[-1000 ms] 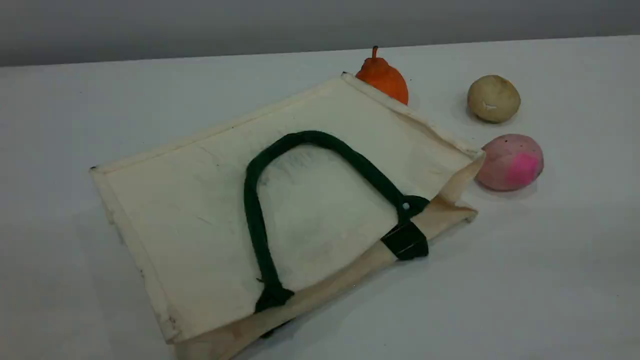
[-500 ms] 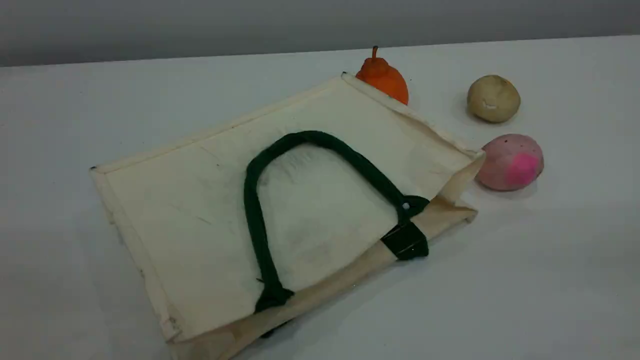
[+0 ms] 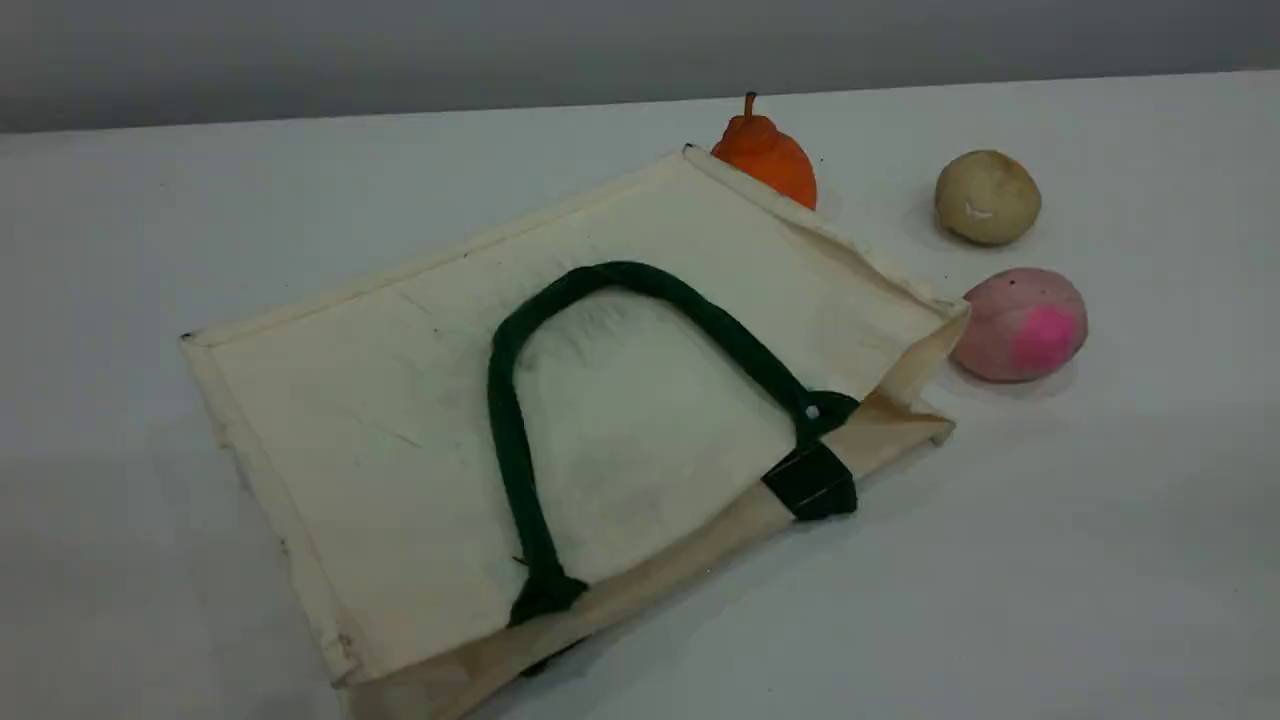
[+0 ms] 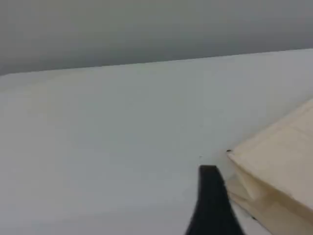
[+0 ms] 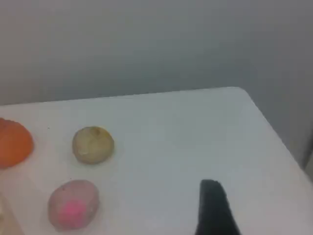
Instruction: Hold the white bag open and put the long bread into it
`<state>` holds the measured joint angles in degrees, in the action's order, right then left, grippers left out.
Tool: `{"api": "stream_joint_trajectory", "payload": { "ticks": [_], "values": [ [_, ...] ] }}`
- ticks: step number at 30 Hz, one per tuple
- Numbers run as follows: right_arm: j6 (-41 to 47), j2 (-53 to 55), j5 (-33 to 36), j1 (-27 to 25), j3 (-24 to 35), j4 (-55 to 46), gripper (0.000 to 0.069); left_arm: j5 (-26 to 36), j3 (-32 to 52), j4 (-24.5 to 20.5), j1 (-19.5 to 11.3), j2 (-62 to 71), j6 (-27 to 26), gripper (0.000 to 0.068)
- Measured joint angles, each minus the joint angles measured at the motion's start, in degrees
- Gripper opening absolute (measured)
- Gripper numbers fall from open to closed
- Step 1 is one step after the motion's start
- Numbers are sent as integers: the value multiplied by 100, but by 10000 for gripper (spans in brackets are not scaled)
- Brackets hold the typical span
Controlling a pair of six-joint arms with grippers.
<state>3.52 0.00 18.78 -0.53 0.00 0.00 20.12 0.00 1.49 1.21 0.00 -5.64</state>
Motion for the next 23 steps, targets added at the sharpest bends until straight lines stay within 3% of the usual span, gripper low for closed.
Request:
{"api": "stream_joint_trajectory", "payload": {
  "ticks": [7, 13, 23],
  "values": [
    [0, 0, 0, 0, 0, 0, 388, 5, 0, 0, -12, 0, -5, 440],
    [0, 0, 0, 0, 0, 0, 388, 5, 0, 0, -336, 0, 0, 440],
    [0, 0, 0, 0, 0, 0, 388, 5, 0, 0, -341, 0, 0, 440]
  ]
}}
